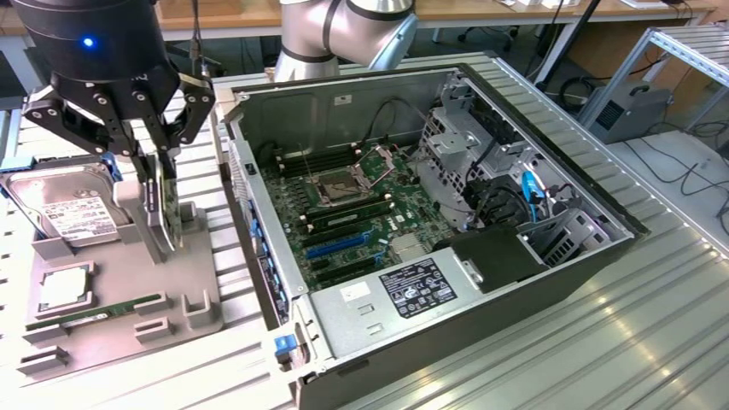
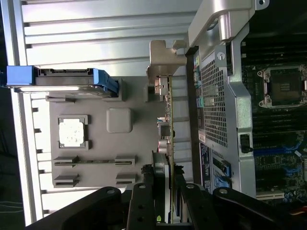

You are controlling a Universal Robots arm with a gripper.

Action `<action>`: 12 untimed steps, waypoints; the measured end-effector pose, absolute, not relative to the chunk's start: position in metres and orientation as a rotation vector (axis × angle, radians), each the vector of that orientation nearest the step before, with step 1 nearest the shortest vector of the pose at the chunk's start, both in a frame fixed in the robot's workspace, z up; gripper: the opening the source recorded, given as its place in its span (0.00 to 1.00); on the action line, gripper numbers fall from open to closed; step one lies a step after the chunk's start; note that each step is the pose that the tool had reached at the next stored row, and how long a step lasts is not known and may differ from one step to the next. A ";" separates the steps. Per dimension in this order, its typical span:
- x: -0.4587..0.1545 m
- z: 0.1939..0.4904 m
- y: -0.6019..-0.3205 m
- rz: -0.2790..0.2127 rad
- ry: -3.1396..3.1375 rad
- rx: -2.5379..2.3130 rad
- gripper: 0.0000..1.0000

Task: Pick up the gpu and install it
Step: 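Pick up the gpu and move the gpu toward the slot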

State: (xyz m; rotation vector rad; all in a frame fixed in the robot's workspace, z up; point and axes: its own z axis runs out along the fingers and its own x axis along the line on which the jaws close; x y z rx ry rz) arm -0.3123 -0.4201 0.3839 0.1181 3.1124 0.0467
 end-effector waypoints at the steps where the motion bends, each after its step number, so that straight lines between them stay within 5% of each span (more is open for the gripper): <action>1: -0.312 0.384 -0.420 0.047 3.112 0.118 0.27; 12: -0.312 0.386 -0.420 0.047 3.112 0.118 0.27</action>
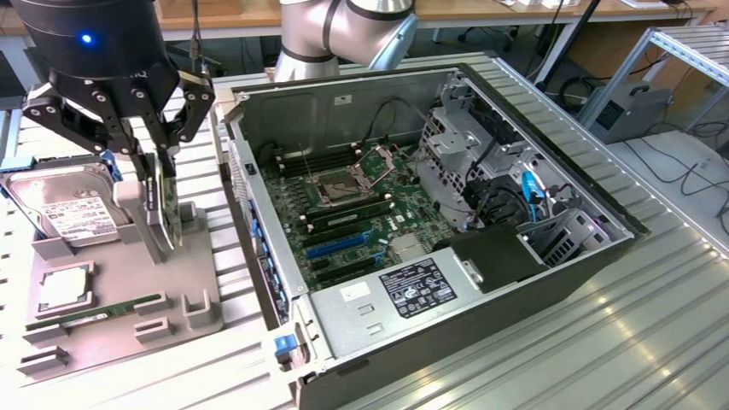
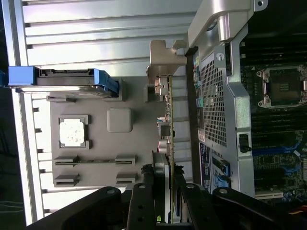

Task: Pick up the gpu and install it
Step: 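Pick up the gpu and move the gpu toward the slot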

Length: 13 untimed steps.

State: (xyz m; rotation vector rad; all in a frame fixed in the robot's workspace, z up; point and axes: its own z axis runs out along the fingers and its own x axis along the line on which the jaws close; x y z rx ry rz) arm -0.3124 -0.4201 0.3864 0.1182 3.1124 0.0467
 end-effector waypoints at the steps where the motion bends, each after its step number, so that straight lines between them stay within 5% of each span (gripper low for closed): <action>1: -0.312 0.387 -0.420 0.047 3.112 0.118 0.27; 13: -0.312 0.397 -0.420 0.047 3.112 0.118 0.27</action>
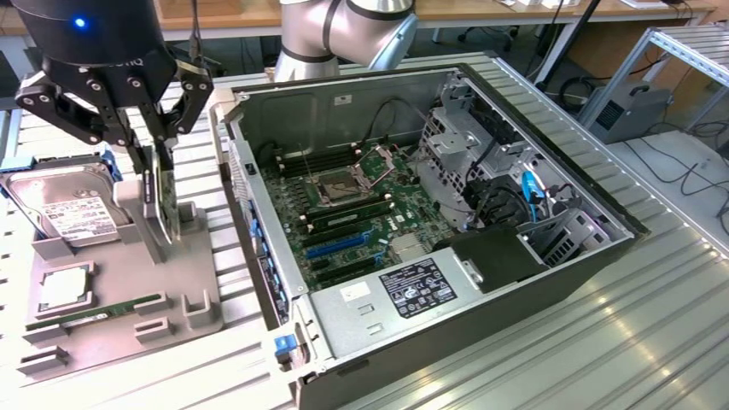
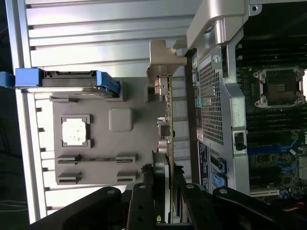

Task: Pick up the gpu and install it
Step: 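Pick up the gpu and move the gpu toward the slot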

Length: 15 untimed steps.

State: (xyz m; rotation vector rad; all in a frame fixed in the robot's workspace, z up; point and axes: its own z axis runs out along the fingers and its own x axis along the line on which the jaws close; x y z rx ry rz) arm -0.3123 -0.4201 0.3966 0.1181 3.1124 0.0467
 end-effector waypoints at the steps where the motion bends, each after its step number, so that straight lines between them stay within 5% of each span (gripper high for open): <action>1: -0.312 0.399 -0.420 0.047 3.112 0.118 0.27; 15: -0.312 0.411 -0.420 0.047 3.112 0.118 0.27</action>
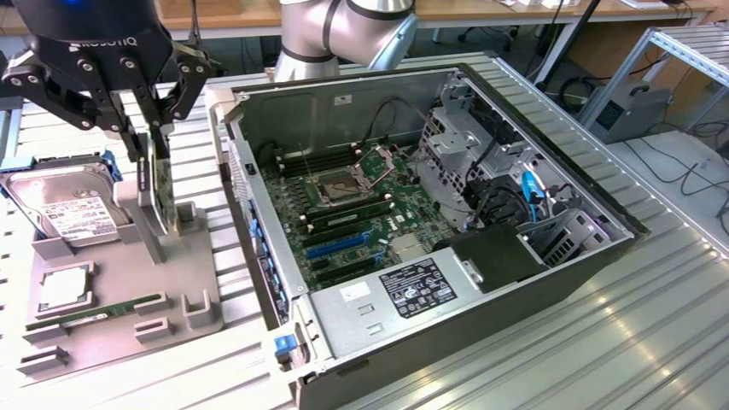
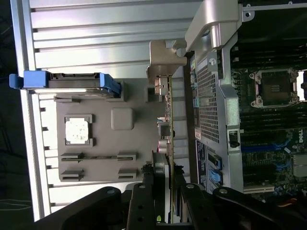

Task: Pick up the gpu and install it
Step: 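Pick up the gpu and move the gpu toward the slot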

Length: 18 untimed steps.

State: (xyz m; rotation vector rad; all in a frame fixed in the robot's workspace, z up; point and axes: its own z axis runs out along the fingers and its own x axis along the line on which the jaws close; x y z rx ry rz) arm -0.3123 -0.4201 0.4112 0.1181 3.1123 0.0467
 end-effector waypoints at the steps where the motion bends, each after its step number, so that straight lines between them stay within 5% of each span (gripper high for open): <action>1: -0.312 0.412 -0.420 0.047 3.112 0.118 0.27; 18: -0.312 0.420 -0.420 0.047 3.112 0.118 0.27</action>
